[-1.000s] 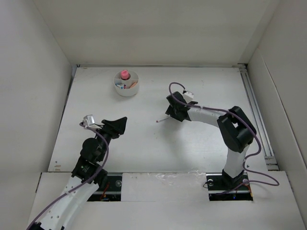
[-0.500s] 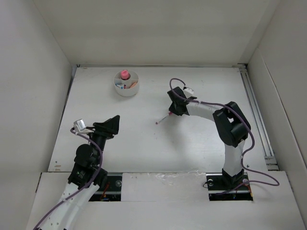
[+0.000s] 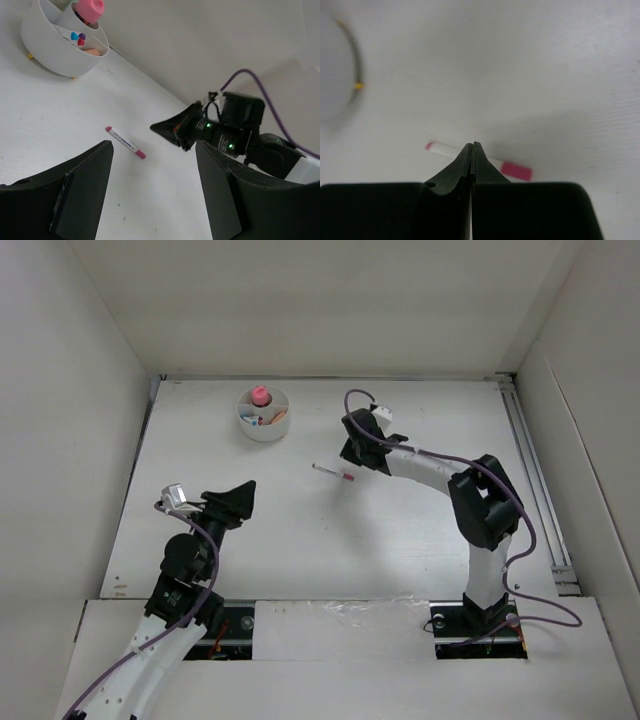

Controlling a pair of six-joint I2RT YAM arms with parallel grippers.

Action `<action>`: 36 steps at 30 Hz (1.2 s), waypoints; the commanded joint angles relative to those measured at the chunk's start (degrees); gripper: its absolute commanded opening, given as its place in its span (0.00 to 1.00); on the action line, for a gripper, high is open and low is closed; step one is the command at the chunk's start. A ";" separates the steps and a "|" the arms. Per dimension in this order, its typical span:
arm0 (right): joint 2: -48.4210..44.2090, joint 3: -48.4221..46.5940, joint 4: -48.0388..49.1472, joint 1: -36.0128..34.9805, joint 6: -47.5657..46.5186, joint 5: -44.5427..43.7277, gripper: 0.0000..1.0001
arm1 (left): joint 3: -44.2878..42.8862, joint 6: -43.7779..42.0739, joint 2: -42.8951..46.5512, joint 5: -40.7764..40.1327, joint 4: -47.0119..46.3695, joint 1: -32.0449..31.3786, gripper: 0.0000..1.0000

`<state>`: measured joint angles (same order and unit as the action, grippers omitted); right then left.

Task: Sort the stationery into containers
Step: Grab a piece of stationery with the right arm

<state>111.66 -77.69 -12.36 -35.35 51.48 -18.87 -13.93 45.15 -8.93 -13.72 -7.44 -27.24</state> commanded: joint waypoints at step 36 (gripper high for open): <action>18.24 -30.84 -16.37 -5.52 -36.80 10.08 0.79 | -0.04 0.29 0.40 -0.44 -1.26 0.09 0.64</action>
<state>128.33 -103.79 -23.83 -41.30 17.85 -10.13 -13.80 45.34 -8.82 -14.41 -7.01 -27.24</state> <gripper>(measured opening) 0.792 0.636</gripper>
